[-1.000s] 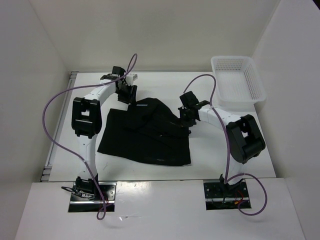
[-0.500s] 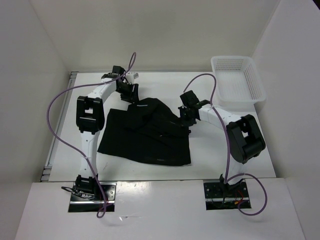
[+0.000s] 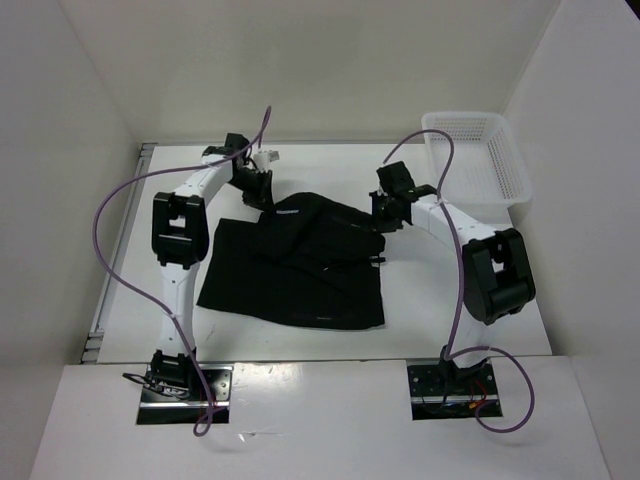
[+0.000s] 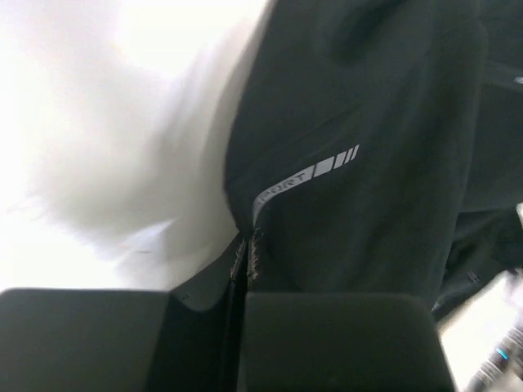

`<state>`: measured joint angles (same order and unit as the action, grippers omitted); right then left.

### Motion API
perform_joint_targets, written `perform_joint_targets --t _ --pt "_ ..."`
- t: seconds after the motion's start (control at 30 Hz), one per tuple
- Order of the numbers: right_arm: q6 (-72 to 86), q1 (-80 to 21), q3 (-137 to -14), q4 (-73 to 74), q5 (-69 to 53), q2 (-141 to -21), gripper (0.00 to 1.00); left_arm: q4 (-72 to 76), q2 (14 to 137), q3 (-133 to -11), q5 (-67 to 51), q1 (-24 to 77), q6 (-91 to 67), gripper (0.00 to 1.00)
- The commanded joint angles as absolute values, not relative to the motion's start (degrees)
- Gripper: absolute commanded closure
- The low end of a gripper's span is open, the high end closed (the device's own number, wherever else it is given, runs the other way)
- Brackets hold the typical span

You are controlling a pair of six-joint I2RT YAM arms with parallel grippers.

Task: Fold and stack the shorts
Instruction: Fold the shorts

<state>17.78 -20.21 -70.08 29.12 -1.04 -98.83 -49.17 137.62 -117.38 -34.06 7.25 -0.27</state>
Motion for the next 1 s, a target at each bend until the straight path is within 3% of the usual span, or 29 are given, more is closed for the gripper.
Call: perform_joint_targets --t 0.0,0.13,0.3,0.37,0.57,0.67,0.77,0.8,0.97 --pt "15.56 -18.2 -74.78 27.95 -1.05 -97.82 1.0 -42.48 129.3 -118.84 -28.41 7.12 0.0 1.0" --pt "14.94 -15.3 -79.18 27.95 -1.58 -98.35 1.0 -31.74 121.04 -120.03 -17.43 7.12 0.0 1.0" --pt "13.27 -13.8 -86.57 27.33 -2.72 -100.28 1.0 -39.8 122.35 -131.31 -14.6 6.59 0.0 1.0" --pt "12.75 -13.8 -86.57 27.33 -4.21 -100.28 0.99 -39.81 120.6 -127.81 -12.94 6.59 0.0 0.96" --pt "13.79 -16.77 -74.4 22.69 -7.02 -95.99 0.92 -35.78 107.34 -97.33 -9.06 6.59 0.0 0.85" --pt "14.33 -19.41 -67.71 19.86 -8.17 -93.87 0.83 -34.37 104.68 -85.13 -8.35 7.12 0.0 0.81" --pt "16.69 -23.02 -63.74 20.03 -7.65 -93.16 0.66 -35.76 102.23 -79.73 -9.75 7.73 0.0 0.78" --pt "17.22 -23.03 -63.02 21.52 -9.73 -92.47 0.54 -37.95 101.69 -77.45 -11.32 7.73 0.0 0.77" --pt "19.16 -23.55 -56.52 23.29 -12.83 -84.57 0.42 -49.36 99.15 -75.67 -17.48 7.73 0.0 0.69"
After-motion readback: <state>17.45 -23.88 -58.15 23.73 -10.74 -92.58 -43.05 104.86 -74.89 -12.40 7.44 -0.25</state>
